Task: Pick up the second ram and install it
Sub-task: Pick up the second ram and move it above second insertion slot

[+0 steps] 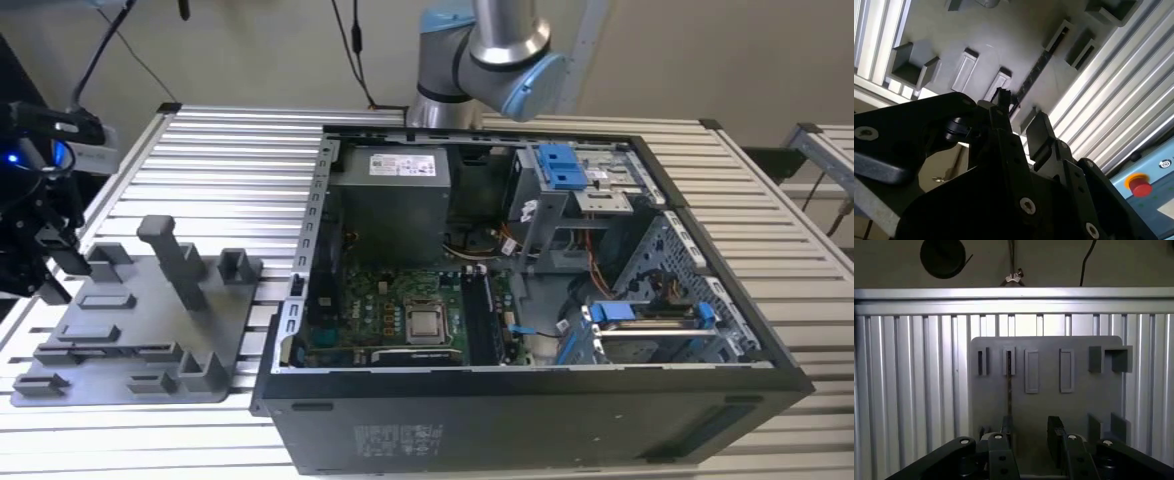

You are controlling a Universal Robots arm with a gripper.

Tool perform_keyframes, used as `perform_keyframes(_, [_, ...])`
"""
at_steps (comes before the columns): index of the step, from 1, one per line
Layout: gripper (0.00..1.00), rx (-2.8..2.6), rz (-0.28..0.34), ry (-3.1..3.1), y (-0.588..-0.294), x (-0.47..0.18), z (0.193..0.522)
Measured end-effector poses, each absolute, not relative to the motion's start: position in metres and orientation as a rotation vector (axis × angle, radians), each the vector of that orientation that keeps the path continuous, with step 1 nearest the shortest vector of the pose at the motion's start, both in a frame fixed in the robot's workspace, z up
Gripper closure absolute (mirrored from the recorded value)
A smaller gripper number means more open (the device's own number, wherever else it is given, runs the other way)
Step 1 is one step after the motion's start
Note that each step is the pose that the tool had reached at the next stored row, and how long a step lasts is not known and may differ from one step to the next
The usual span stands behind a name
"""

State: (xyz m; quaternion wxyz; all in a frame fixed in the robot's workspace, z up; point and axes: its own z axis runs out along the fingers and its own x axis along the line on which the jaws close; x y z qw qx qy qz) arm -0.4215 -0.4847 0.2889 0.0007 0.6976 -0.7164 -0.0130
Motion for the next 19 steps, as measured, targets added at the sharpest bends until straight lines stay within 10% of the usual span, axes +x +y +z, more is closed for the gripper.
perform_keyframes(19, [0.58, 2.2, -0.021, -2.258, -0.489, -0.421, 0.255])
